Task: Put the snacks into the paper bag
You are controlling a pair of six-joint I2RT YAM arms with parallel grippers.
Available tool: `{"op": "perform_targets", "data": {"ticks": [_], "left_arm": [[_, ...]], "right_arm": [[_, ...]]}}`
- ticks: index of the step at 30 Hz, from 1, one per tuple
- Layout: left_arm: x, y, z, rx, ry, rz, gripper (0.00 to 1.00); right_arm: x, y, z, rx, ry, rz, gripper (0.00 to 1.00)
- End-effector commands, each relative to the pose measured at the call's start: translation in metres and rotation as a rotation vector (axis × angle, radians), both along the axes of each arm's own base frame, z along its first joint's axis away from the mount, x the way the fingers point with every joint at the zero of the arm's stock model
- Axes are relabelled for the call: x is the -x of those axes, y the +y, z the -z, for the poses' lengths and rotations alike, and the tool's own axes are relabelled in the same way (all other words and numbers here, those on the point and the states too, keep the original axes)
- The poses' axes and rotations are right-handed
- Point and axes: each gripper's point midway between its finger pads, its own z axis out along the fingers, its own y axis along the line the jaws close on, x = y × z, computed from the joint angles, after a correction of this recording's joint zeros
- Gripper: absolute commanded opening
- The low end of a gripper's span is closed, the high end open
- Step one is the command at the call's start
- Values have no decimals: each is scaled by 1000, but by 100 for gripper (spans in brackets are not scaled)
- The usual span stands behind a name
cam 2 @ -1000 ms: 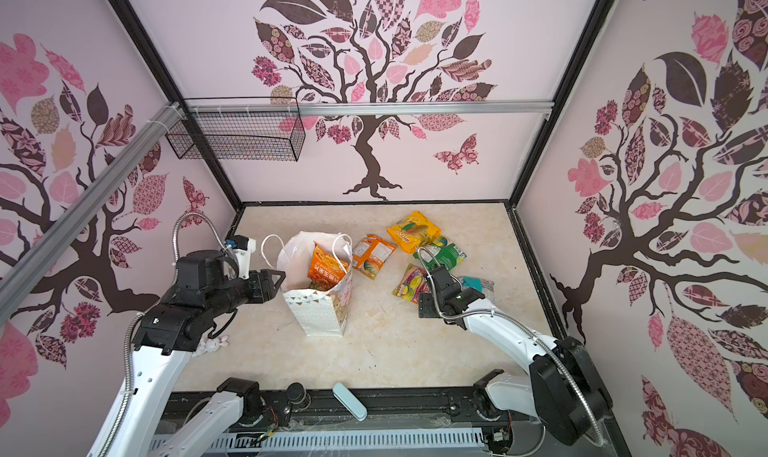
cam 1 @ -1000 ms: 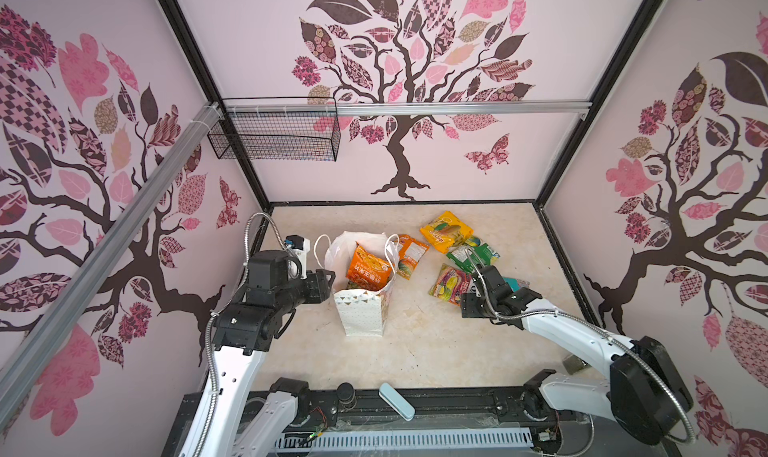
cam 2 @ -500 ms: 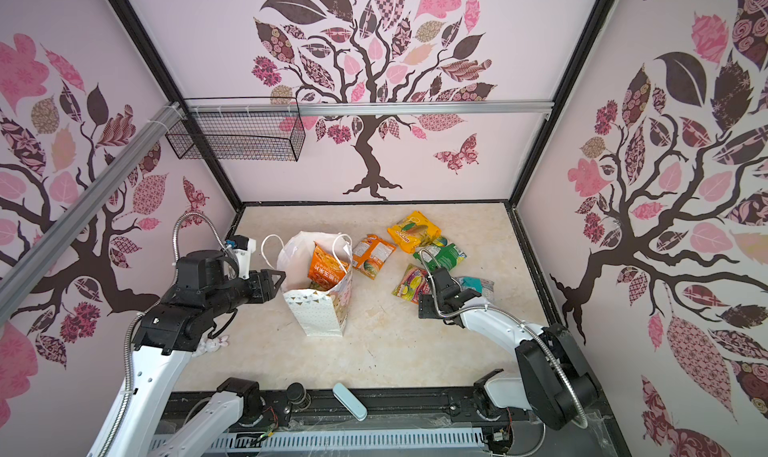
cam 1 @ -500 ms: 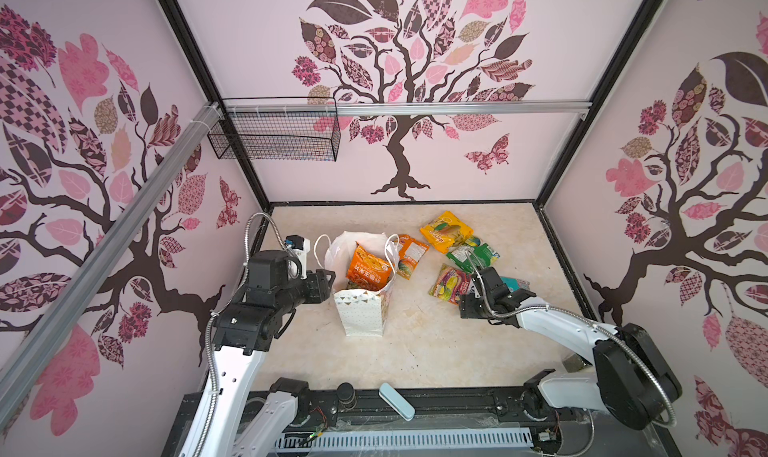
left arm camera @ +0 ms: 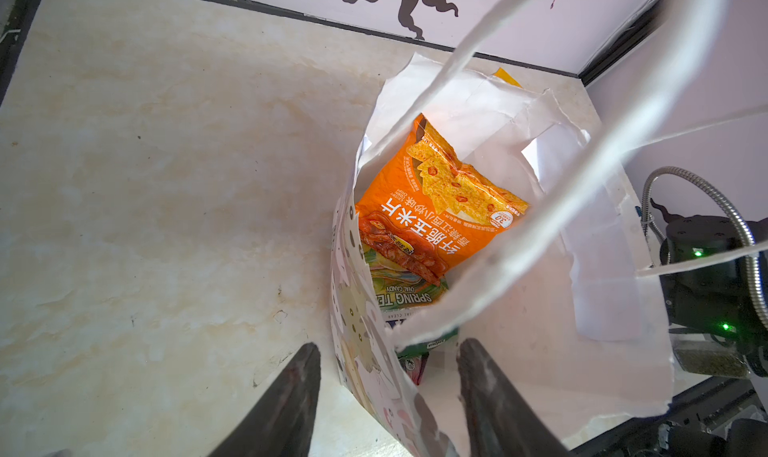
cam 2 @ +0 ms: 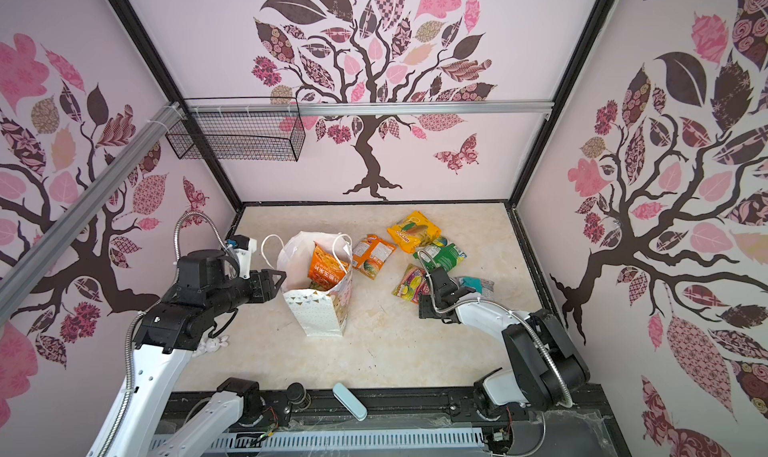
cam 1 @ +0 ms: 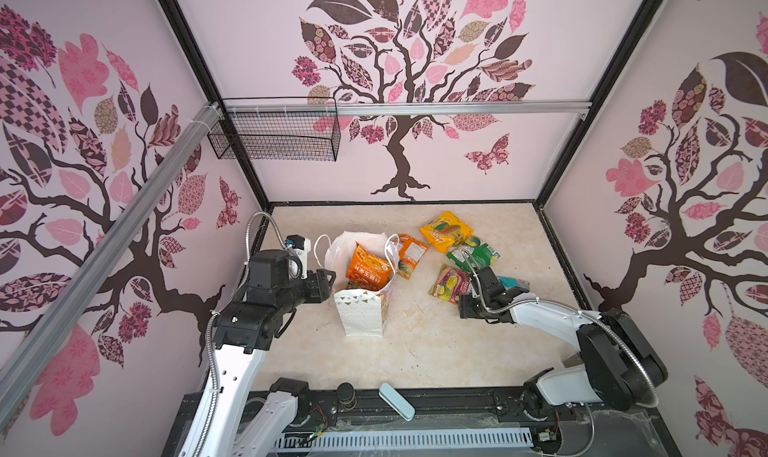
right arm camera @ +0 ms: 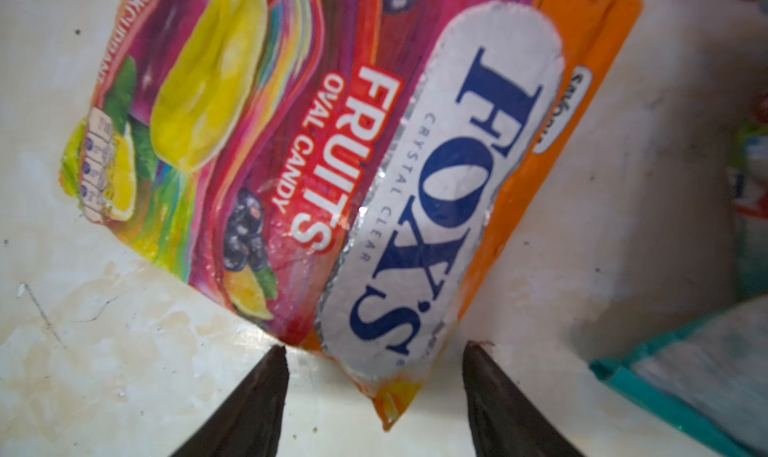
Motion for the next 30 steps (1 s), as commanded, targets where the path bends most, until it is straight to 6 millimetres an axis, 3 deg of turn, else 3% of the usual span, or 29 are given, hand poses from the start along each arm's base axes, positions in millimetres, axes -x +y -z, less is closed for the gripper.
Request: {"op": "perform_targets", "data": {"ticks": [1, 5, 10, 16, 27, 30], "left_arm": [[2, 1, 4, -16, -13, 7, 57], [3, 1, 1, -15, -17, 8, 57], [2, 1, 1, -15, -12, 7, 58], [2, 1, 1, -17, -11, 8, 58], [-1, -2, 0, -8, 6, 20, 58], [-1, -2, 2, -12, 14, 17, 58]], "right_arm": [[-10, 0, -3, -1, -7, 12, 65], [-10, 2, 0, -13, -5, 18, 60], [-9, 4, 5, -21, 15, 15, 41], [-10, 5, 5, -14, 26, 8, 28], [-11, 7, -9, -30, 12, 2, 4], [-13, 9, -17, -41, -3, -2, 1]]}}
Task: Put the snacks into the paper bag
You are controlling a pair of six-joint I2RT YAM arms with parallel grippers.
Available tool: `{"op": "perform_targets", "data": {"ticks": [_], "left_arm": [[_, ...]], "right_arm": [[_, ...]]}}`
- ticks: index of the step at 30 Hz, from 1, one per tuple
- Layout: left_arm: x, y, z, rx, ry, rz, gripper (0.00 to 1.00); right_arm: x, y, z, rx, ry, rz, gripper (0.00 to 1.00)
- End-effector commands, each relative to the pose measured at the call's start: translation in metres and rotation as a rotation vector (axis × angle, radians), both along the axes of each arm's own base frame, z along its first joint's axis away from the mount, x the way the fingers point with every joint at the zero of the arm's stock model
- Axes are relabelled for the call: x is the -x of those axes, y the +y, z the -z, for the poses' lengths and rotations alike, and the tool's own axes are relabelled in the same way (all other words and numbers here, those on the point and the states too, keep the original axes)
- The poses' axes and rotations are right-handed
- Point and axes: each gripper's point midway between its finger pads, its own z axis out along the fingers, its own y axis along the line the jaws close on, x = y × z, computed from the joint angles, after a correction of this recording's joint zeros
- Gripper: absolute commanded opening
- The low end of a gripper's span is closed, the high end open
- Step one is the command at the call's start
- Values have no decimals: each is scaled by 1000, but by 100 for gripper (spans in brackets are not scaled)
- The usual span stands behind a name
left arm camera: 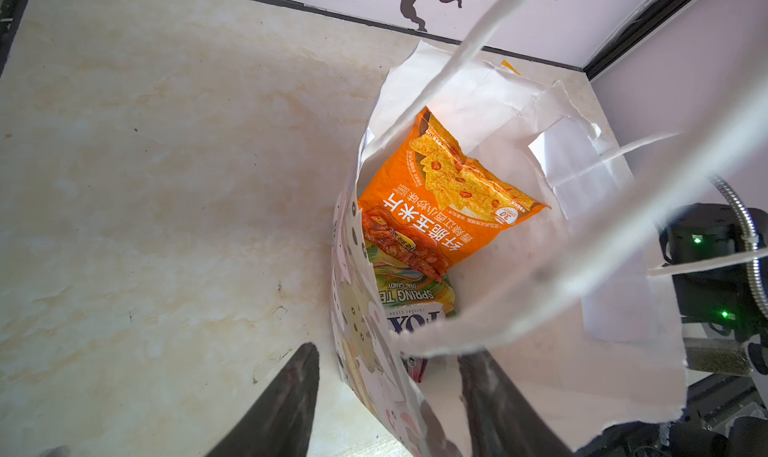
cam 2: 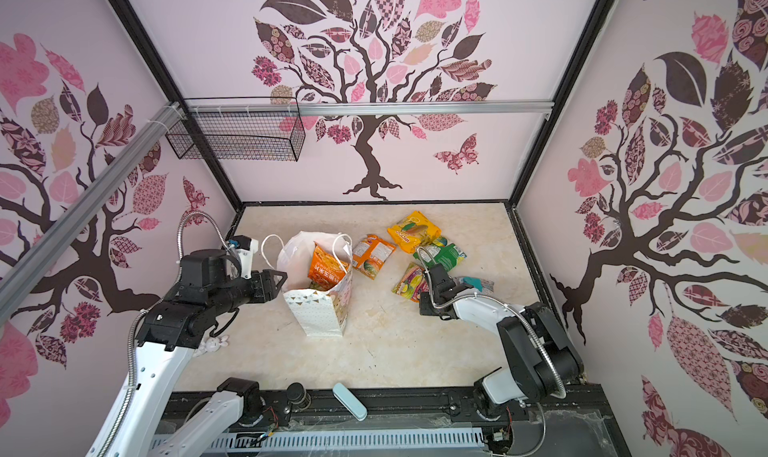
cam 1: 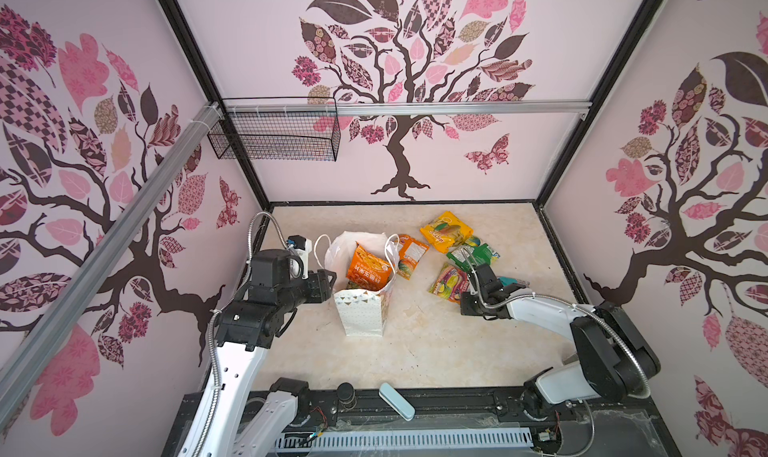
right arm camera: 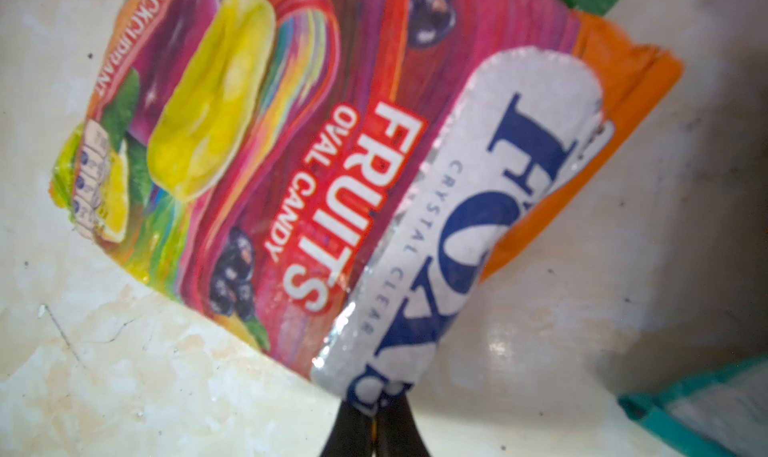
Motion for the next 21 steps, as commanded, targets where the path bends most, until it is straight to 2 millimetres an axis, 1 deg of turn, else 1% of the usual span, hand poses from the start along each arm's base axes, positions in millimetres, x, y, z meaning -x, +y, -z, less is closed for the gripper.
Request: {"op": "perform_targets", "data": {"ticks": [1, 5, 11, 19, 21], "left_arm": [[0, -1, -4, -8, -10, 15, 58], [1, -1, -4, -9, -17, 11, 59], [2, -2, -5, -2, -18, 17, 59], [2, -1, -6, -5, -24, 14, 59], [2, -1, -6, -6, -26, 13, 59]], "right_arm": [[-5, 2, -18, -16, -18, -6, 1], [-6, 4, -25, -17, -20, -13, 0], [-3, 5, -38, -42, -38, -12, 0], [-4, 14, -65, -105, -79, -34, 0], [-5, 17, -75, -125, -96, -42, 0]]}}
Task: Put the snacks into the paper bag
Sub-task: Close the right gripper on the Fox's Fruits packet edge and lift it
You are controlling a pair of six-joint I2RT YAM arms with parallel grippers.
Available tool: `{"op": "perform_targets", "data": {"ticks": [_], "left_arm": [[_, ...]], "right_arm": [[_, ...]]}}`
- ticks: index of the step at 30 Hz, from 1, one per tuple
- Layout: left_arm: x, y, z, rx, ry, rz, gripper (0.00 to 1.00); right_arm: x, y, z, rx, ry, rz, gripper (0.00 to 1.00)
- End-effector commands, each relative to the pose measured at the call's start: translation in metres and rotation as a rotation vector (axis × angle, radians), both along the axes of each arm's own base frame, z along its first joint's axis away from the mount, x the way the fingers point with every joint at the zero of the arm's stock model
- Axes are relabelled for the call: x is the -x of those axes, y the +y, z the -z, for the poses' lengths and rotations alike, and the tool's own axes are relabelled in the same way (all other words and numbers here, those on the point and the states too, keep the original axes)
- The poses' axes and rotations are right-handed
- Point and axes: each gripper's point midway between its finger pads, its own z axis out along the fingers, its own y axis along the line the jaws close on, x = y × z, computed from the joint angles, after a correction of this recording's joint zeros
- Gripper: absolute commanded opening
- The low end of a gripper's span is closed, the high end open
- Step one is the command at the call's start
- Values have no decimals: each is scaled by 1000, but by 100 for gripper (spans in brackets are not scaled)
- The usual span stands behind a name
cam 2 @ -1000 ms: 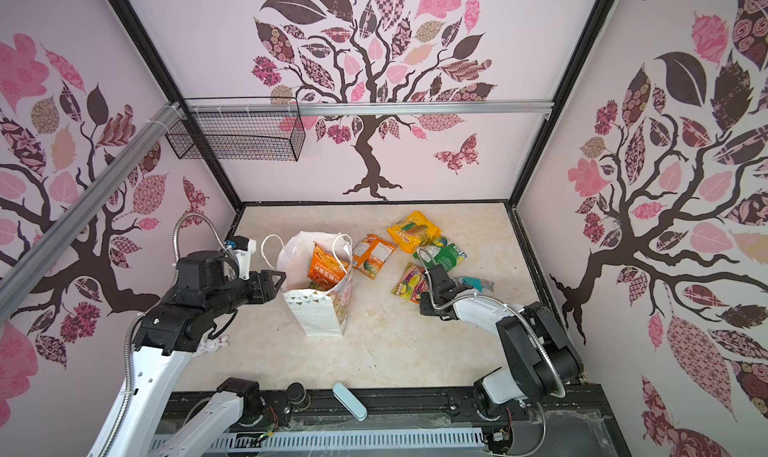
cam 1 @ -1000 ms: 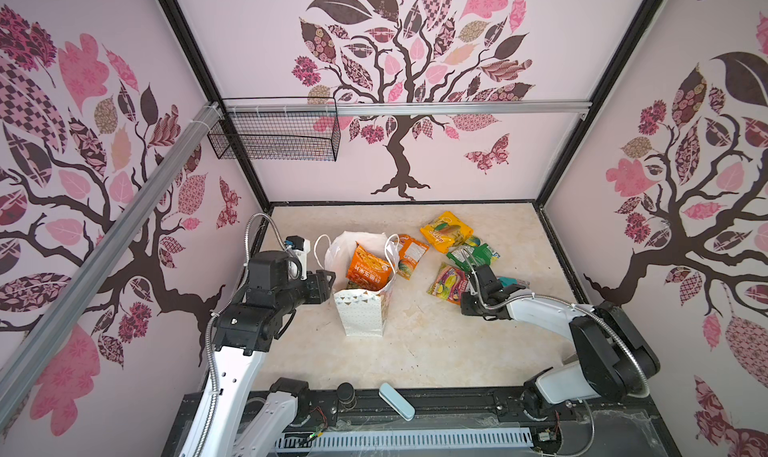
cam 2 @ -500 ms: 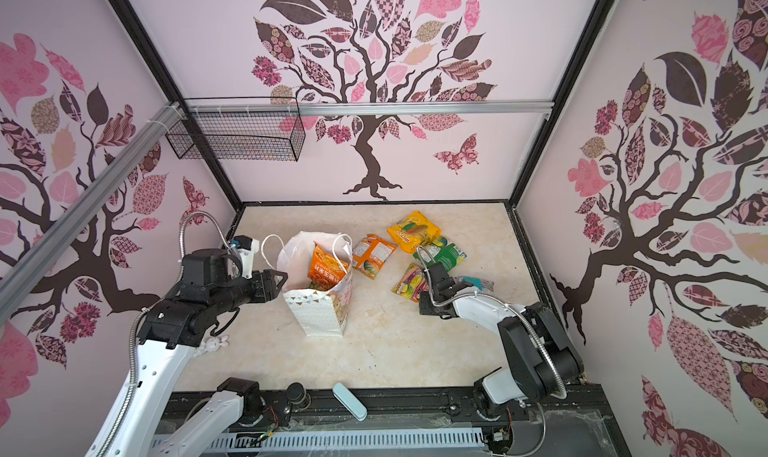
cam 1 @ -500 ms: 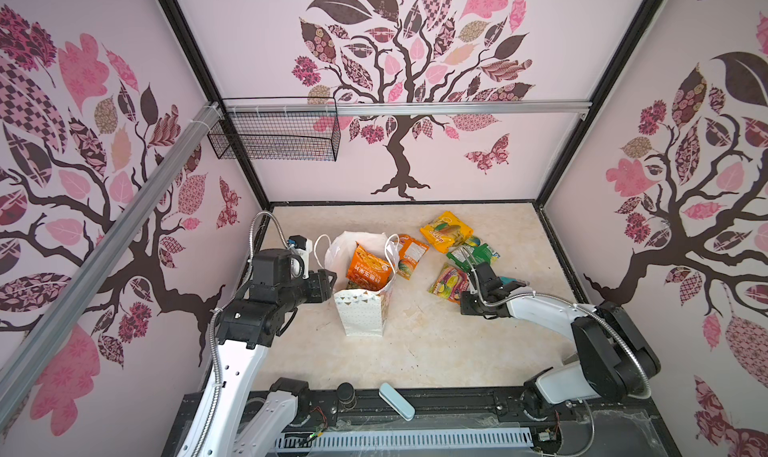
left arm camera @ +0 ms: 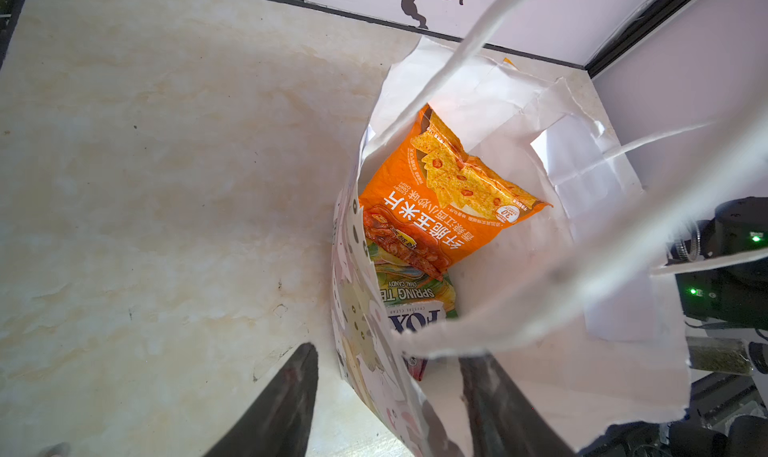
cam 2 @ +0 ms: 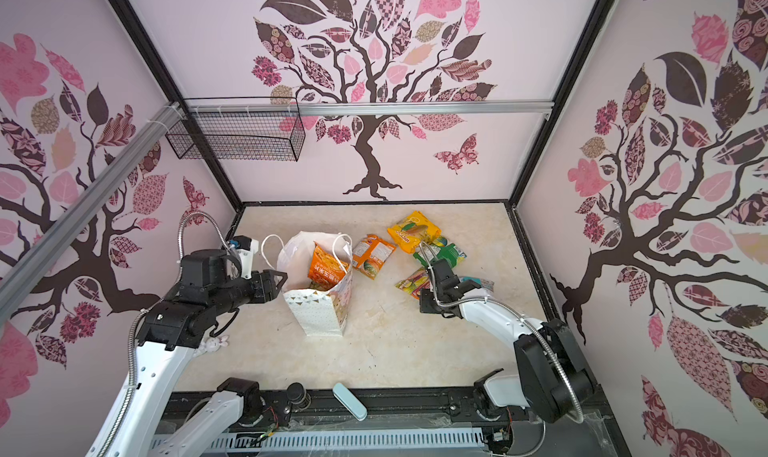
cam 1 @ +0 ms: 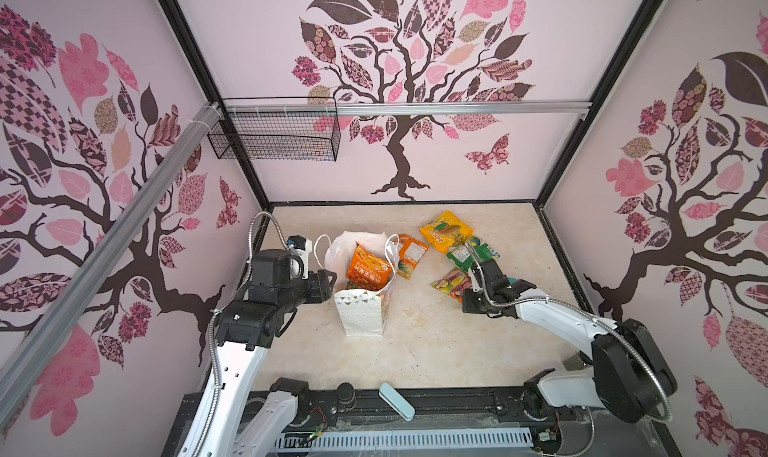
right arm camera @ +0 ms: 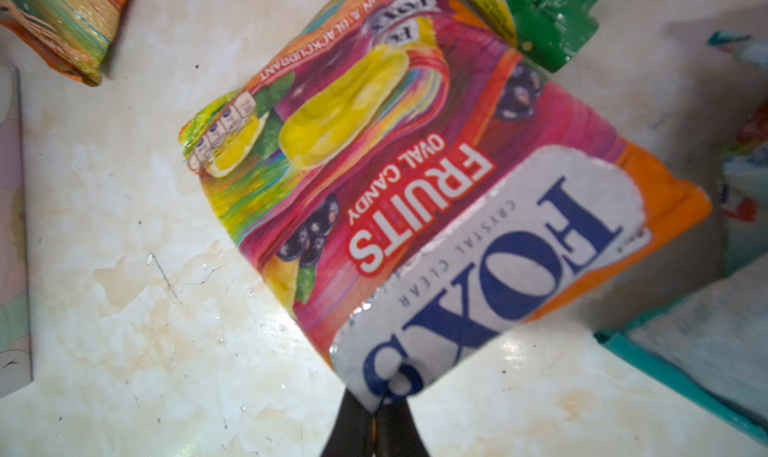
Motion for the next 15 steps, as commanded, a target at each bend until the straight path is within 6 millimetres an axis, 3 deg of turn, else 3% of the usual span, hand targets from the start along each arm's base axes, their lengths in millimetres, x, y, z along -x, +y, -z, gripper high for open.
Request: {"op": "perform_targets", "data": {"ticks": [1, 15], "left_arm": [[1, -1, -6, -6, -27, 13, 59], [-1, 0, -5, -16, -15, 6, 59]], "right_arm": [[-14, 9, -41, -68, -93, -11, 0], [-15, 30, -127, -242, -289, -82, 0]]}}
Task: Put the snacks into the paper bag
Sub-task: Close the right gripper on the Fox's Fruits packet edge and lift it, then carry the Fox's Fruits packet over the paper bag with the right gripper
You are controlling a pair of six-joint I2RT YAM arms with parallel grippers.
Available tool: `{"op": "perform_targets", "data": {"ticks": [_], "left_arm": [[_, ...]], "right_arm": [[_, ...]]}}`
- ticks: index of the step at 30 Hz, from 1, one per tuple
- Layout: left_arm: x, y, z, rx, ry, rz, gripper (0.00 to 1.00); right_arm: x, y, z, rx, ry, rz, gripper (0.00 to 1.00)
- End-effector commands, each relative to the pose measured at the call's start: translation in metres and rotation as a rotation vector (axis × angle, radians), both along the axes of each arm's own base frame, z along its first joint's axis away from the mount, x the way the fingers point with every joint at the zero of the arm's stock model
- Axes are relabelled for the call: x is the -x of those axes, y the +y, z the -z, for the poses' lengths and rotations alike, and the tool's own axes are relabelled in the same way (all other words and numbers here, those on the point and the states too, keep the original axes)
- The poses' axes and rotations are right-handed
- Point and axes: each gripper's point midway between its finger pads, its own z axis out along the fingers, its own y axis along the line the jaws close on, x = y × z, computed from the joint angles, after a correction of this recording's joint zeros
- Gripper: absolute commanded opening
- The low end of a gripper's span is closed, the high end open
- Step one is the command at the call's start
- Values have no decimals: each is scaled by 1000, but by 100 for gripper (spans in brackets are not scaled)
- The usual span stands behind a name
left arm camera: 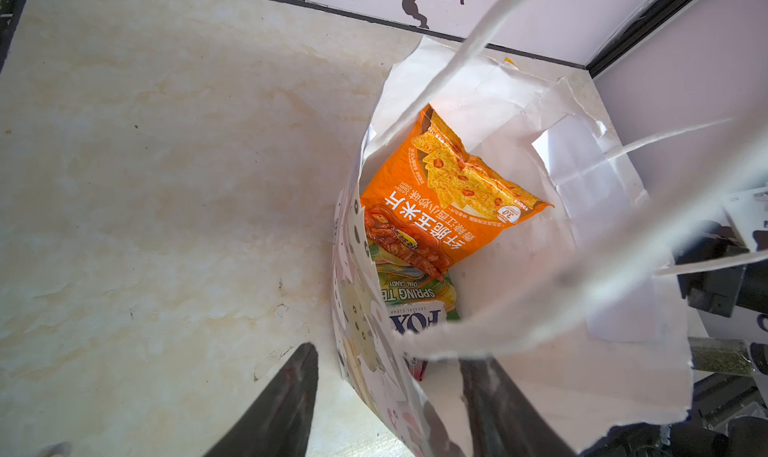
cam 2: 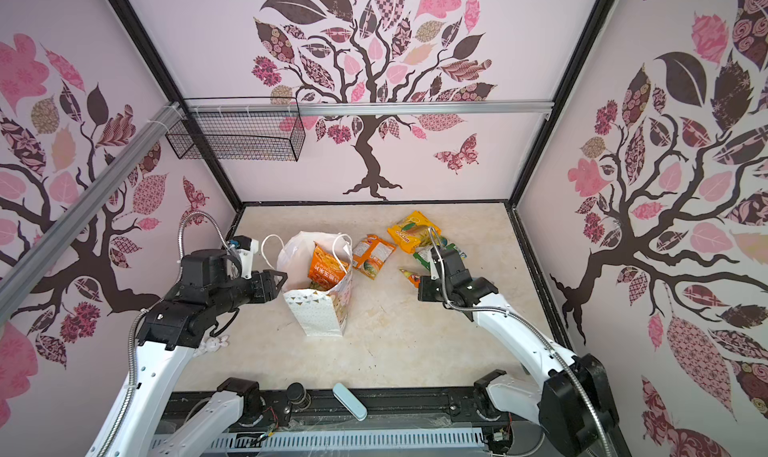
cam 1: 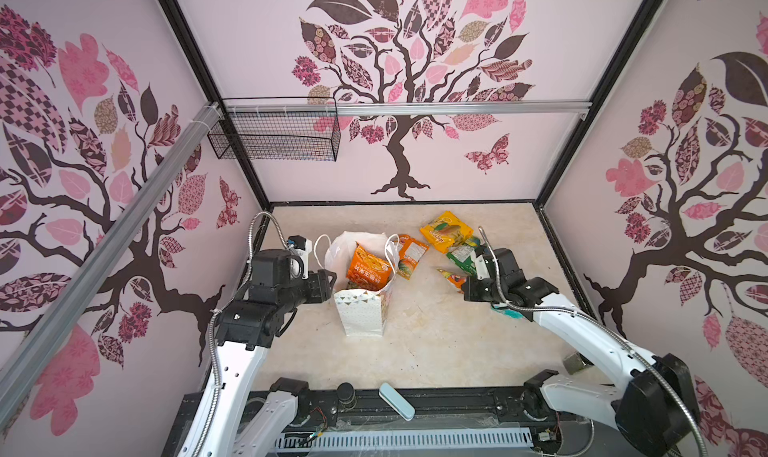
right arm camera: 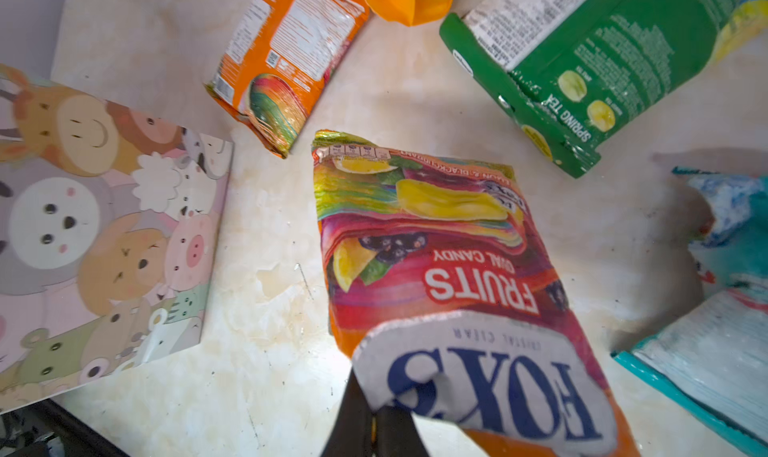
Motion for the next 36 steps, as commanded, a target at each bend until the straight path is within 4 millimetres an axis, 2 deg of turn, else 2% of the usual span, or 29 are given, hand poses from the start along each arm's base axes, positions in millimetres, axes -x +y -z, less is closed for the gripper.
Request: {"op": "perform_targets", "data": {"ticks": [1, 12, 23, 36], "left_arm": [[-1, 0, -6, -14, -16, 7, 59], [0, 1, -6, -14, -15, 5, 59], [0, 3, -10, -16, -17, -8, 59], [2, 0, -12, -7, -23, 5, 59]], "right_arm": [[-6, 8, -45, -77, -114, -26, 0], [8, 26, -115, -197, -202, -140, 0], [21, 39, -166, -276, -262, -234, 0], [55, 71, -252, -372, -398, -427, 0]]}}
